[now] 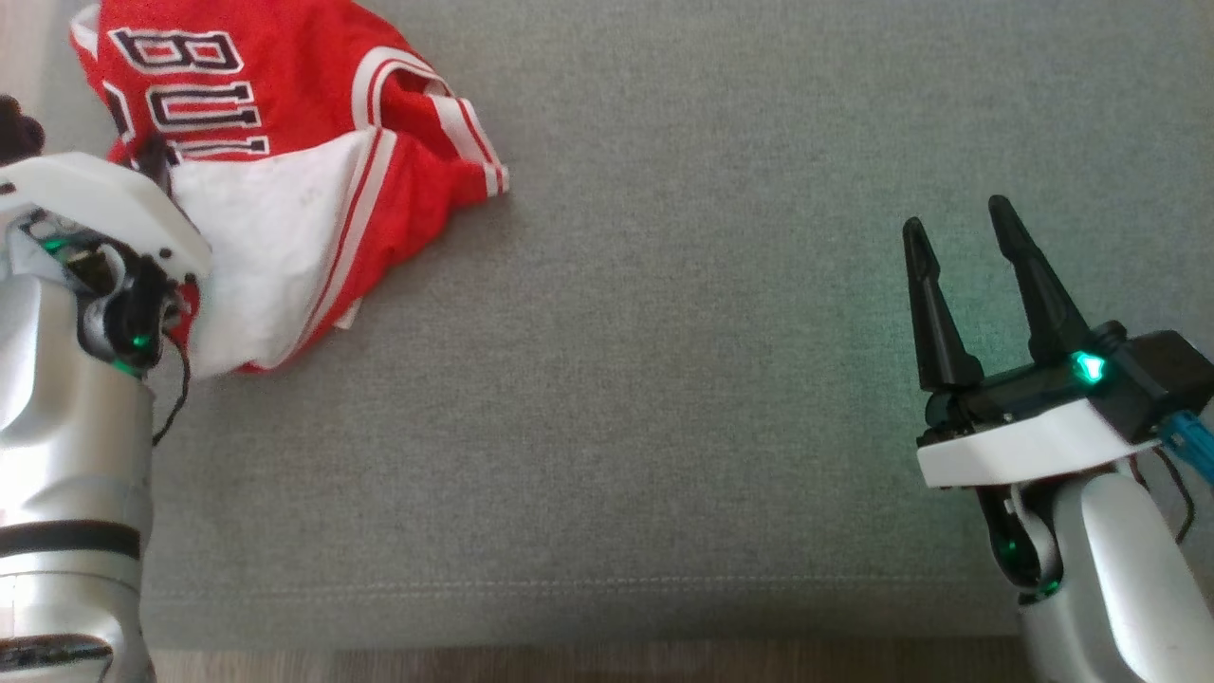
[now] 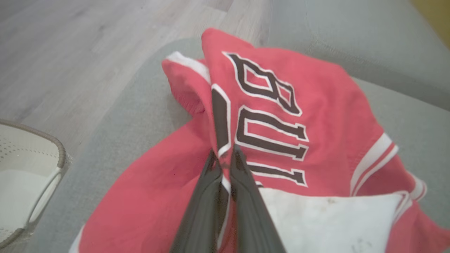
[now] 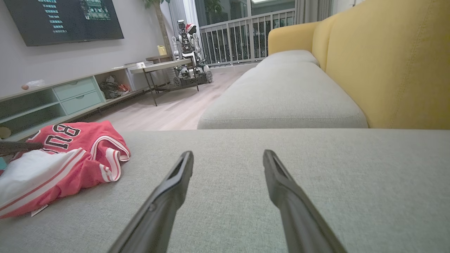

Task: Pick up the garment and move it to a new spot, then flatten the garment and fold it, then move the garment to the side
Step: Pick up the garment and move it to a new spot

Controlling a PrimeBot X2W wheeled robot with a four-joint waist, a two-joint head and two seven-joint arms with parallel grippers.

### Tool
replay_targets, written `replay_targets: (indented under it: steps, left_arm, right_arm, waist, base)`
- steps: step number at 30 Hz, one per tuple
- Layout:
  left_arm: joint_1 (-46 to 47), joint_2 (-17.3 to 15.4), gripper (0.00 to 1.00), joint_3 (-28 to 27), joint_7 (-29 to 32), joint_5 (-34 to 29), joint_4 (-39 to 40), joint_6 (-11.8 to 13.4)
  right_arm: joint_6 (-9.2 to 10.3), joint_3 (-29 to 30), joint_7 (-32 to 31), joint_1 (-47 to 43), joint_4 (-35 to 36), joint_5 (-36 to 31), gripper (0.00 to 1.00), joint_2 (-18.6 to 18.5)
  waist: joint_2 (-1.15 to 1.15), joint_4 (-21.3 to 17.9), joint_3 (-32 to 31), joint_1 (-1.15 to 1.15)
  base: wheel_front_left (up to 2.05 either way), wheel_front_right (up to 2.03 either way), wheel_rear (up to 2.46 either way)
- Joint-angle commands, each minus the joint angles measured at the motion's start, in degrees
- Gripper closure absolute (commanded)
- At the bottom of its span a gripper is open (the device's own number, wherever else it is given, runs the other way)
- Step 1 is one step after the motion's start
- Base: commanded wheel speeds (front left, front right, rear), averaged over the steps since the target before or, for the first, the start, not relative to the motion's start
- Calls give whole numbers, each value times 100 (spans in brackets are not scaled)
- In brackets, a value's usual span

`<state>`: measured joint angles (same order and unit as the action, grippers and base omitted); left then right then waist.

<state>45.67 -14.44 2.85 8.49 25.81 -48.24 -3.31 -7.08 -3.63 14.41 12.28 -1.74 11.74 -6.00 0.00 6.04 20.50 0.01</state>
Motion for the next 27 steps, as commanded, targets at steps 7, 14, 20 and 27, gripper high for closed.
replay_targets:
  steps: [7, 14, 20, 27]
  left_arm:
    - [212, -331, 100, -105, -660, -6, 776, -167]
    - [6, -263, 100, 20, -884, 81, 1787, -274]
    - [-185, -105, 100, 57, -839, 194, 2823, -212]
    - [-318, -87, 100, 57, -783, 102, 3668, 70]
  right_arm:
    - [-41, -118, 47, -22, -14, -33, 0, 136]
    - [-41, -171, 54, -140, -166, -78, 0, 267]
    - [-41, -217, 57, -197, -242, -68, 0, 305]
    - [-41, -240, 58, -245, -234, 108, 0, 311]
  waist:
    - [0, 136, -597, -1]
    - [0, 213, -1115, -1]
    - [0, 156, -1389, -1]
    - [0, -25, -1544, -1]
  base:
    - [0, 0, 0]
    - [0, 0, 0]
    - [0, 0, 0]
    - [0, 0, 0]
